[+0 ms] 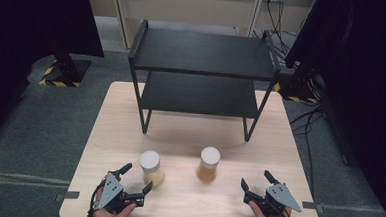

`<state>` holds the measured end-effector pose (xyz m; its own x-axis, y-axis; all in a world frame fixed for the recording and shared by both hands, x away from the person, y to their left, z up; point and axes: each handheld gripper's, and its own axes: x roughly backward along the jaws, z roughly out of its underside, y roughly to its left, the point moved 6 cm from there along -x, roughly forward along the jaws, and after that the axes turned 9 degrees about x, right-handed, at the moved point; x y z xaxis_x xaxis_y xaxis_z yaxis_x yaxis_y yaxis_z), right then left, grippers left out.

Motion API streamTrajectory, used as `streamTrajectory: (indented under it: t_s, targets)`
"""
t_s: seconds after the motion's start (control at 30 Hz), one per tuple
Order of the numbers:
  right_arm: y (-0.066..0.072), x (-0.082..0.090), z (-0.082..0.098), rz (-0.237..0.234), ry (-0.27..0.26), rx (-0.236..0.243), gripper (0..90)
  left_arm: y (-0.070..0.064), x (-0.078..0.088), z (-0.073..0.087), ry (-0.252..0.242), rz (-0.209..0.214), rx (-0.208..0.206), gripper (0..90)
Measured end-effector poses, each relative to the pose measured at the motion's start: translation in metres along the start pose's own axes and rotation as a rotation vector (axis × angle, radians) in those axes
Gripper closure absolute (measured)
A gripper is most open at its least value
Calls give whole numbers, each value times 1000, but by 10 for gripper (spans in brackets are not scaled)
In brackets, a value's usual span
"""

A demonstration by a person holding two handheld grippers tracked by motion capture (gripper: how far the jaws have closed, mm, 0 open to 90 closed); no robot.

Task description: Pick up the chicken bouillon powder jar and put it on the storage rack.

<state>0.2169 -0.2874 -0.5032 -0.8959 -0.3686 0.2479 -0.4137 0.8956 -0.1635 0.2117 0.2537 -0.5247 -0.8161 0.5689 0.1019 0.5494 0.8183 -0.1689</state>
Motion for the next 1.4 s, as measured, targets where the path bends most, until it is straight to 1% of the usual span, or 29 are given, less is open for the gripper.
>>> streamTrajectory:
  t_s: [0.1, 0.27, 0.33, 0.4, 0.5, 0.63, 0.7, 0.77, 0.8, 1.0, 1.1, 1.17, 1.27, 1.4]
  targets:
    - [-1, 0, 0, -3, -2, -8, 107, 0, -1, 0, -2, 4, 4, 60]
    - [-1, 0, 0, -8, 3, -5, 107, -1, -2, -1, -14, 8, 7, 61]
    - [-1, -1, -1, -9, 5, -4, 107, -2, -3, -3, -22, 11, 4, 63]
    - [-1, -1, -1, -10, 7, -4, 107, -3, -5, -7, -28, 10, -11, 65]
    - [-2, -1, -2, -13, 12, -1, 107, -1, -8, -11, -38, 12, -7, 68]
    - [-1, -2, -2, -13, 17, 3, 107, -1, -11, -16, -41, 19, -14, 75]
    - [-1, -2, -2, -13, 17, 2, 107, -2, -12, -18, -40, 24, -19, 86]
    - [-1, -2, -2, -14, 18, 0, 107, -2, -14, -19, -42, 37, -16, 113]
    - [-1, -2, -2, -13, 18, -1, 107, -1, -15, -20, -41, 39, -22, 119]
    - [-2, -2, -3, -15, 20, 0, 107, -3, -25, -27, -44, 47, -27, 155]
    - [-2, -2, -2, -12, 20, -8, 107, -4, -28, -28, -37, 54, -18, 185]
    - [-2, -2, -2, -13, 20, -6, 107, -5, -30, -28, -35, 48, -25, 201]
    - [-2, -2, -2, -13, 20, -2, 107, -5, -32, -28, -38, 48, -23, 215]
    - [-2, -2, -2, -12, 19, -11, 107, -5, -34, -28, -43, 43, -19, 249]
